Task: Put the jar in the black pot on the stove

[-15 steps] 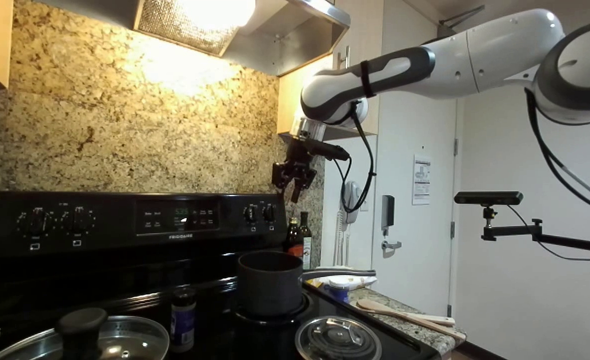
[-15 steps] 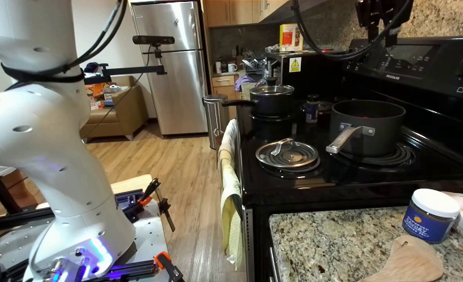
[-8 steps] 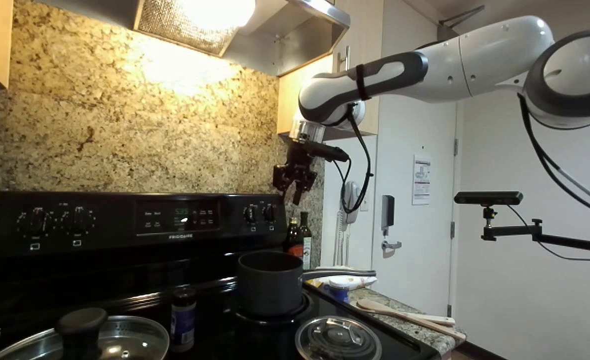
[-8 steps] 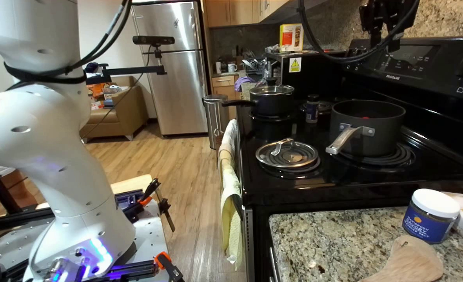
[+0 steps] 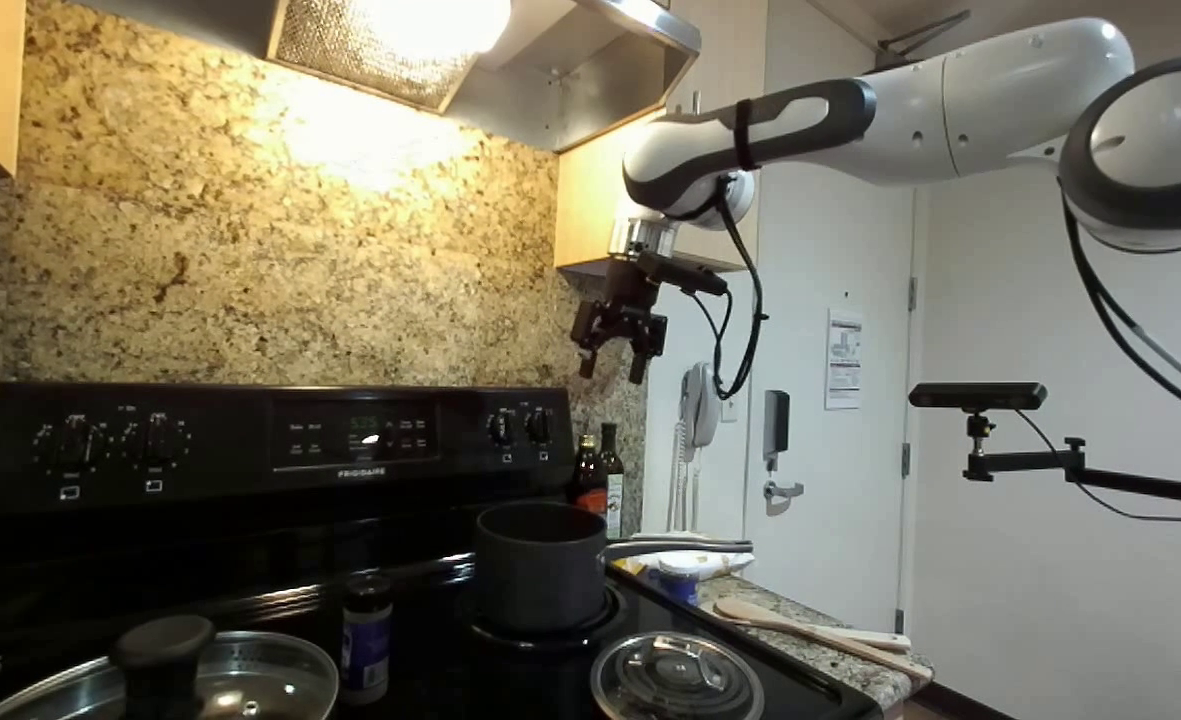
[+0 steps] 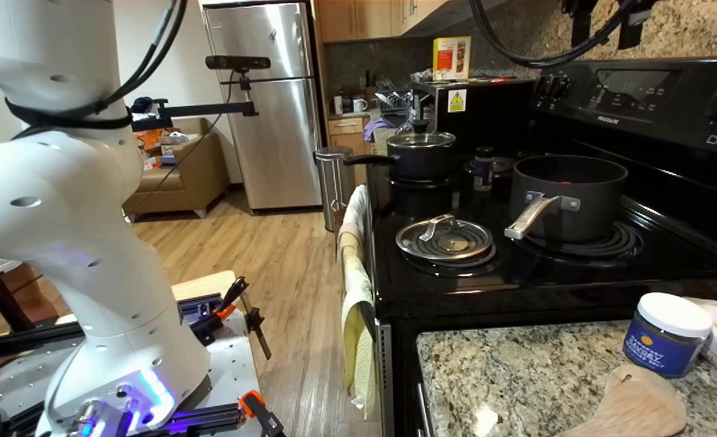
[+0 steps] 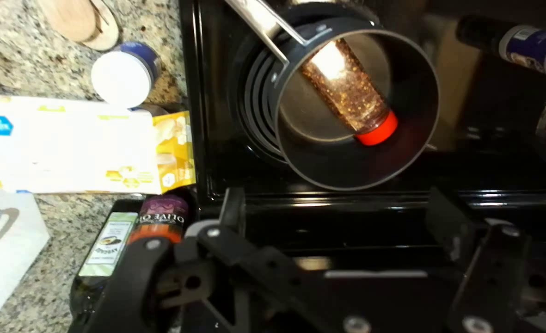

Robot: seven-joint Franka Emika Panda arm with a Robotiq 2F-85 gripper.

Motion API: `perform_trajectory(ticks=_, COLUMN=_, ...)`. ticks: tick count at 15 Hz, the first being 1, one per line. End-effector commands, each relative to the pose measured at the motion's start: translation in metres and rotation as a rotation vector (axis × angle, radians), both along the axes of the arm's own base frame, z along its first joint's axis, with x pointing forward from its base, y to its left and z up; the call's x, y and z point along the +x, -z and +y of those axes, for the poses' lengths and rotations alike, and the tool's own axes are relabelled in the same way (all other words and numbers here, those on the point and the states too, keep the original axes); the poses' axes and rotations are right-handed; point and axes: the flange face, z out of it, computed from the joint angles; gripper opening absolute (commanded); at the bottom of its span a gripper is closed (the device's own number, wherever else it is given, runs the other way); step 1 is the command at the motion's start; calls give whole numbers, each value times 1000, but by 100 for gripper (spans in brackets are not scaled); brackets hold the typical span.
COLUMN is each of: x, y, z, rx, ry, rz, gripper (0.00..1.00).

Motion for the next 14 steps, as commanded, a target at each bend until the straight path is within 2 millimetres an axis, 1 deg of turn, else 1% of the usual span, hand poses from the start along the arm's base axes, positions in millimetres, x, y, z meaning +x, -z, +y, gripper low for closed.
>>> perform_trajectory(ticks=1, x=-36, y=-16, z=-12, rx=-8, ry=17, rz=66, gripper=100)
perform_trajectory(ticks=3, x=-58, y=-21, z=-17, rx=-36, ry=20, rz=98, gripper=100)
perform_trajectory(ticks=6, x=-90, y=-19, z=-18, rx=-77, ry=13, rz=163, gripper=100)
perform_trajectory(ticks=9, x=-119, y=-10, z=-17, rx=-87, ry=-30, rz=209, gripper=100)
perform_trajectory(ticks=14, x=-167, y=8, z=-15, rx=-27, ry=-74, rz=191, gripper=100)
